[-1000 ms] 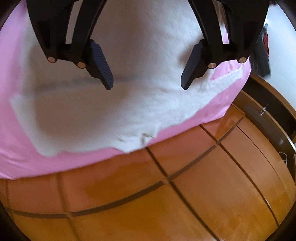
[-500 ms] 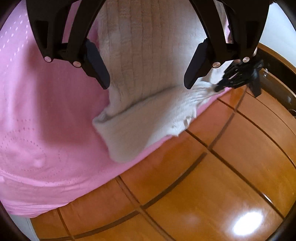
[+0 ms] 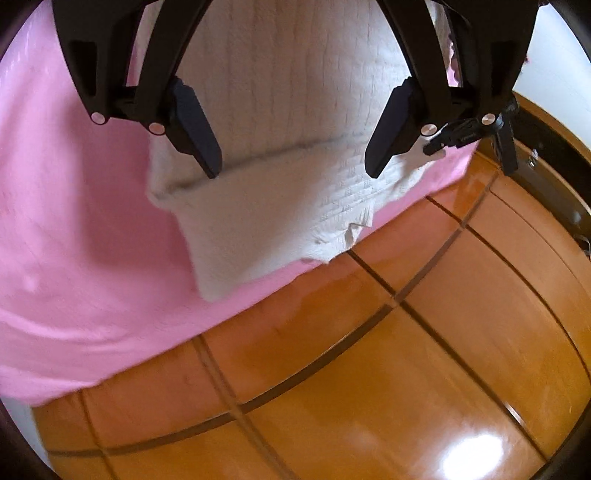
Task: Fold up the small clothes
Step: 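Grasp the sleeve with the right gripper and fold it across the body toward the left gripper, then grasp the other sleeve with the left gripper and fold it across the sweater body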
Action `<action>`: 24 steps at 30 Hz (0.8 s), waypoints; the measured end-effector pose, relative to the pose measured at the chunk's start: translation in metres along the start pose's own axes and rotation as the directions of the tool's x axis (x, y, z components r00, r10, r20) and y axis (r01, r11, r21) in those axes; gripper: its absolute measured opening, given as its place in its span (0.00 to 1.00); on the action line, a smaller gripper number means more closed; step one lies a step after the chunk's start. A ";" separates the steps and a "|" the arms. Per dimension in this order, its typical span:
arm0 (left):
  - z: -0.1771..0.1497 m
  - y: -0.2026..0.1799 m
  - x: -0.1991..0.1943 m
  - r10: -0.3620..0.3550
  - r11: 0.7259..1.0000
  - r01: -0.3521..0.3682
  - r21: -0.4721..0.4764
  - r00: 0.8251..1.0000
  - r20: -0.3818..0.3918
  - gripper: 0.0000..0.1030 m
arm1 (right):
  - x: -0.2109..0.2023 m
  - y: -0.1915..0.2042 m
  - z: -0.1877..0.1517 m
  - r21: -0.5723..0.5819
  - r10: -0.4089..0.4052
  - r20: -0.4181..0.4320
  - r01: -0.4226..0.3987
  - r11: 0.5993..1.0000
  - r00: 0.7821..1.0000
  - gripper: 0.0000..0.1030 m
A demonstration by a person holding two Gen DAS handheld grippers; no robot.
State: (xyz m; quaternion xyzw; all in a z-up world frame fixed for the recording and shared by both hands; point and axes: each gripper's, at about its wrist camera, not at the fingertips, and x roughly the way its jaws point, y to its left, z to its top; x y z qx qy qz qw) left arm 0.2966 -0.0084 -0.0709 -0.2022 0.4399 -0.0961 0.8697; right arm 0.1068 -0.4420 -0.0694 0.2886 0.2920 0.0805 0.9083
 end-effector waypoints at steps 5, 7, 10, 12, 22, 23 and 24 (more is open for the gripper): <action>-0.010 0.003 0.003 0.071 0.997 -0.072 0.031 0.997 0.014 0.05 | 0.057 0.005 0.009 -0.125 -0.227 -0.057 0.219 0.968 0.972 0.76; -0.011 0.011 0.007 0.148 0.987 -0.148 0.066 0.989 0.006 0.07 | 0.076 -0.001 0.004 -0.147 -0.291 -0.081 0.278 0.949 0.953 0.75; -0.015 0.017 0.010 0.181 0.978 -0.182 0.101 0.983 0.020 0.17 | 0.086 0.004 -0.002 -0.205 -0.342 -0.058 0.324 0.923 0.938 0.79; -0.015 0.016 0.006 0.208 0.973 -0.210 0.100 0.978 0.035 0.28 | 0.087 0.008 -0.003 -0.234 -0.364 -0.051 0.343 0.910 0.930 0.81; -0.047 0.057 -0.073 0.235 0.971 -0.239 0.013 0.964 0.123 0.60 | 0.040 0.042 -0.049 -0.262 -0.272 -0.054 0.249 0.932 0.961 0.85; -0.052 0.069 -0.082 0.236 0.972 -0.236 -0.019 0.964 0.122 0.60 | 0.037 0.045 -0.059 -0.265 -0.263 -0.066 0.237 0.935 0.962 0.85; -0.056 0.083 -0.091 0.243 0.970 -0.237 -0.060 0.962 0.124 0.60 | 0.035 0.047 -0.066 -0.269 -0.258 -0.070 0.231 0.935 0.963 0.85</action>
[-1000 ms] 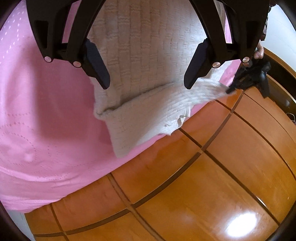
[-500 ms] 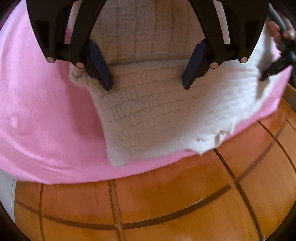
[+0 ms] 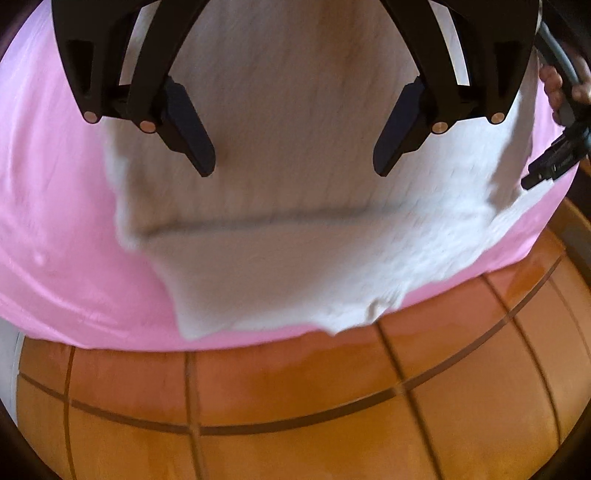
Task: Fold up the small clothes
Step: 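Grasp the other sleeve with the left gripper and fold it across the sweater body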
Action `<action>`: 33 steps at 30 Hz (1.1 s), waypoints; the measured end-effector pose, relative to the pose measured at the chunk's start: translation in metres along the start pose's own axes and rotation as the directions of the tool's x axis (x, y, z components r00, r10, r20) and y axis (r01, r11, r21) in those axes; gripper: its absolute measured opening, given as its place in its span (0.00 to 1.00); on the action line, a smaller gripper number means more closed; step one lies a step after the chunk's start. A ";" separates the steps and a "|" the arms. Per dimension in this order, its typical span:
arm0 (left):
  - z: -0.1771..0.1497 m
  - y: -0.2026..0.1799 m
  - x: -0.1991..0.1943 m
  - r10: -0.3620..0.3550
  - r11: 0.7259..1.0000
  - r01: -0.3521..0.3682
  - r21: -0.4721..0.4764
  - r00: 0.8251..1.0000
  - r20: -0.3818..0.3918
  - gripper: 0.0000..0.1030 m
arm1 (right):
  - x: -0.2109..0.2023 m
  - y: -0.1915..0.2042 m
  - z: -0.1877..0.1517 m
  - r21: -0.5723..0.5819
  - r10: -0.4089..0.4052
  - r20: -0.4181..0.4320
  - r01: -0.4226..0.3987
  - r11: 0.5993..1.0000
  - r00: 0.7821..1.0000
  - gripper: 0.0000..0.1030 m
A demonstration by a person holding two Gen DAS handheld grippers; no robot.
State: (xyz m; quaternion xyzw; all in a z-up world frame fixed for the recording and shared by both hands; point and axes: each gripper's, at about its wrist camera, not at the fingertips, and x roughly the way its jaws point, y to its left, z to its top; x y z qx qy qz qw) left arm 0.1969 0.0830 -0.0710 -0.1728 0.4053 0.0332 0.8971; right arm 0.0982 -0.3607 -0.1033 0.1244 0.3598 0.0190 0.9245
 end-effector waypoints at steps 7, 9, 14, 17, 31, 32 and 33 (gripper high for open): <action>-0.005 0.125 -0.032 0.055 0.941 -0.055 -0.335 0.998 -0.009 0.55 | 0.003 0.033 -0.040 -0.112 -0.049 0.011 0.050 0.992 0.999 0.93; -0.003 0.157 -0.039 0.051 0.906 -0.046 -0.420 0.999 0.001 0.49 | 0.006 0.038 -0.047 -0.148 -0.078 0.032 0.081 0.986 0.996 0.95; 0.010 0.232 -0.060 0.088 0.795 -0.024 -0.607 0.993 0.076 0.46 | 0.006 0.034 -0.049 -0.130 -0.063 0.037 0.067 0.989 0.997 0.96; 0.019 0.267 -0.058 0.079 0.723 0.000 -0.691 0.993 0.084 0.46 | 0.009 0.036 -0.047 -0.134 -0.067 0.039 0.072 0.988 0.997 0.97; 0.081 0.243 -0.050 0.079 0.825 0.028 -0.564 0.983 0.165 0.05 | 0.012 0.040 -0.048 -0.143 -0.091 0.043 0.097 0.985 0.995 0.97; 0.083 0.221 -0.054 0.061 0.860 0.043 -0.509 0.981 0.185 0.05 | 0.012 0.040 -0.048 -0.142 -0.090 0.043 0.096 0.985 0.995 0.97; 0.083 0.205 -0.057 0.049 0.879 0.052 -0.473 0.979 0.198 0.05 | 0.012 0.040 -0.048 -0.140 -0.088 0.044 0.093 0.986 0.995 0.97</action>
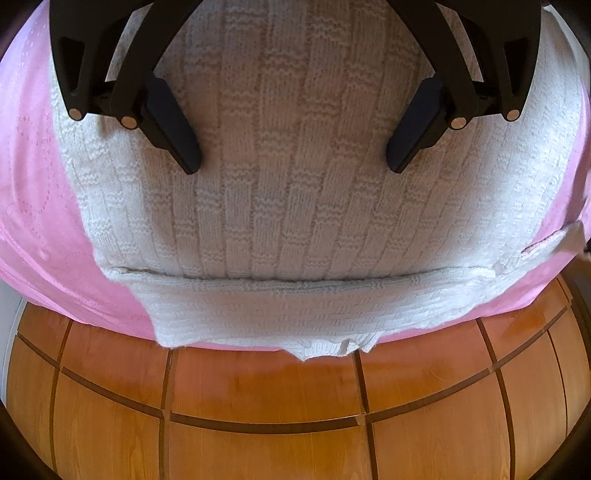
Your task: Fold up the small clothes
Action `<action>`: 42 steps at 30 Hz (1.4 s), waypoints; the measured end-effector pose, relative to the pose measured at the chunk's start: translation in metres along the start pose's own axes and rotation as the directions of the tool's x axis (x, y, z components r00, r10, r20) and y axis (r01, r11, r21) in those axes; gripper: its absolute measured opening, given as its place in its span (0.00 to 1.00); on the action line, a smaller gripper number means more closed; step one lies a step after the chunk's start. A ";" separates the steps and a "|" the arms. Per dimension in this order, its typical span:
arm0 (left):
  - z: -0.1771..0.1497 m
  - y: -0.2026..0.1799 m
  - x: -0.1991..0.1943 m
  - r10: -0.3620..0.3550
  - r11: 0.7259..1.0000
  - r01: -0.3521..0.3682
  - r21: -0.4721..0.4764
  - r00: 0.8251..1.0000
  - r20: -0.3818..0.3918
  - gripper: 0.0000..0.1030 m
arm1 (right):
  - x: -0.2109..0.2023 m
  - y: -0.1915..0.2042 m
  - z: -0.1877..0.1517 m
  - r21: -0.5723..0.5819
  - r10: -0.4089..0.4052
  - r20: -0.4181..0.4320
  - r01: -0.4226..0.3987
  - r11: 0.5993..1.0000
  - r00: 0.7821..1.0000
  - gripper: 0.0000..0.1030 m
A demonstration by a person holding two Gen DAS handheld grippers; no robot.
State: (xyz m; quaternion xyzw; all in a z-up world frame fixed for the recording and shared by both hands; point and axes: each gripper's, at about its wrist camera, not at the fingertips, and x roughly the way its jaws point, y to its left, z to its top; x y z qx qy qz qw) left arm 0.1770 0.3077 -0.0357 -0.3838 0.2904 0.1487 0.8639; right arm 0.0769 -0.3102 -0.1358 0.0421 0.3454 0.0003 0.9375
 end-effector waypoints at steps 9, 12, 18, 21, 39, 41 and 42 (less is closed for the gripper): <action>-0.141 -0.160 0.007 -0.228 0.902 0.298 0.311 0.943 -0.242 0.05 | -0.001 -0.004 -0.001 0.017 0.021 0.010 -0.022 1.000 1.000 0.98; -0.186 -0.183 0.019 -0.208 0.871 0.331 0.363 0.918 -0.338 0.05 | -0.002 -0.006 0.000 0.023 0.031 0.012 -0.031 0.999 0.999 0.97; -0.236 -0.179 -0.001 -0.166 0.824 0.351 0.445 0.900 -0.402 0.21 | -0.004 -0.006 0.001 0.030 0.041 0.011 -0.041 0.999 0.999 0.97; -0.245 -0.163 -0.015 -0.149 0.816 0.341 0.467 0.905 -0.399 0.21 | -0.009 -0.005 0.008 0.038 0.058 0.011 -0.058 0.998 0.998 0.89; -0.266 -0.108 -0.017 -0.167 0.820 0.326 0.471 0.923 -0.348 0.21 | 0.079 0.145 0.092 -0.003 0.394 -0.217 -0.404 0.915 0.893 0.06; -0.266 -0.106 -0.018 -0.173 0.820 0.328 0.470 0.923 -0.342 0.21 | 0.068 0.151 0.097 -0.033 0.391 -0.192 -0.405 0.914 0.900 0.06; -0.266 -0.106 -0.018 -0.174 0.819 0.327 0.471 0.924 -0.340 0.21 | 0.059 0.154 0.101 -0.064 0.389 -0.157 -0.403 0.913 0.908 0.06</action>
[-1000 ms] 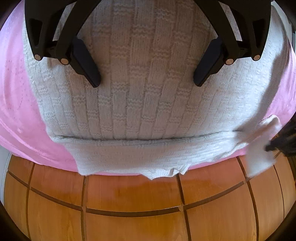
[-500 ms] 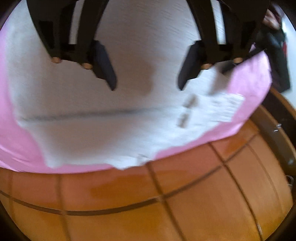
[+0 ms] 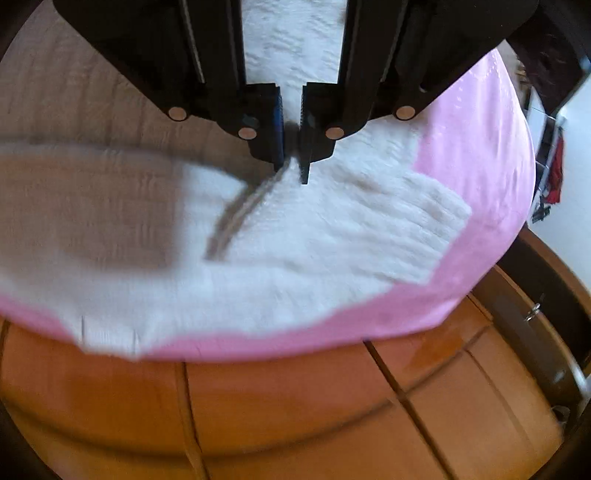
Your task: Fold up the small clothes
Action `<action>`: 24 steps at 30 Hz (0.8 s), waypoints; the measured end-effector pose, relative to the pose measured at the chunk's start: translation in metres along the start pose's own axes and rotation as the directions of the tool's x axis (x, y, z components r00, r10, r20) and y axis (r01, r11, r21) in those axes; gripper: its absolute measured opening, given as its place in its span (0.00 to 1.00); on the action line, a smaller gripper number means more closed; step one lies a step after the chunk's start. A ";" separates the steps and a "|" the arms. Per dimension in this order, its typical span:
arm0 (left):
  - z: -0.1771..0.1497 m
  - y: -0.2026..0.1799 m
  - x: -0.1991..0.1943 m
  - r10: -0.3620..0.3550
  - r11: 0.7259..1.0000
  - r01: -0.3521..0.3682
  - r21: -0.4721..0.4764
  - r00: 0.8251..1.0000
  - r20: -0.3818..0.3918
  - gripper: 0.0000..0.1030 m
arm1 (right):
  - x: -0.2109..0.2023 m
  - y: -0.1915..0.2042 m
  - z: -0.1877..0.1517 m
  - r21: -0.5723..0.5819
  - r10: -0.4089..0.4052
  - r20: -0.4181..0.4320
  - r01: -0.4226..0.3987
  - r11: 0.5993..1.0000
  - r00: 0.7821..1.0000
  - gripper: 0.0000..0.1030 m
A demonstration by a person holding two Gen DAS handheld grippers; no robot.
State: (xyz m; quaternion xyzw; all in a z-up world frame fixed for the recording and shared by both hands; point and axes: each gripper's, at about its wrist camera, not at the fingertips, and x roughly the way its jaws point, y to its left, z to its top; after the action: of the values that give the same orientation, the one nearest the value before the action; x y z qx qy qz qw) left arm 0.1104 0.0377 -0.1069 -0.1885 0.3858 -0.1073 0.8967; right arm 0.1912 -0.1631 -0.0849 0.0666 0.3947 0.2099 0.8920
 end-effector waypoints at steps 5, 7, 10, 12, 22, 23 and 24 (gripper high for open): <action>-0.001 0.001 0.000 0.008 1.000 -0.008 0.005 1.000 0.006 0.21 | -0.052 0.021 0.037 -0.106 -0.046 0.174 0.065 0.992 0.984 0.06; -0.002 0.002 -0.001 0.011 1.000 -0.011 0.008 1.000 0.006 0.21 | -0.072 0.015 0.053 -0.100 -0.058 0.225 0.082 0.992 0.973 0.06; -0.002 0.002 0.000 0.013 1.000 -0.014 0.012 1.000 0.007 0.21 | -0.098 -0.003 0.073 -0.073 -0.114 0.274 0.138 0.988 0.955 0.06; -0.001 0.001 0.000 0.016 1.000 -0.016 0.013 1.000 0.008 0.21 | -0.112 -0.017 0.079 -0.053 -0.146 0.296 0.169 0.984 0.944 0.06; -0.002 -0.002 0.001 0.030 0.999 -0.030 0.020 1.000 0.005 0.21 | -0.136 -0.148 0.038 0.214 -0.320 0.230 0.273 0.938 0.919 0.06; -0.002 -0.003 0.002 0.032 0.999 -0.032 0.023 0.999 0.004 0.21 | -0.135 -0.161 0.030 0.244 -0.325 0.212 0.272 0.931 0.921 0.06; -0.002 -0.004 0.002 0.038 0.999 -0.038 0.024 0.999 -0.004 0.21 | -0.136 -0.170 0.025 0.265 -0.331 0.200 0.274 0.924 0.922 0.06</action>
State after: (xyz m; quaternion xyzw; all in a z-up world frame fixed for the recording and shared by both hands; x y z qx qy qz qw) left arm 0.1104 0.0327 -0.1077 -0.1701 0.3900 -0.0954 0.8999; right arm 0.1827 -0.3737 -0.0250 0.1333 0.3107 0.0113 0.9410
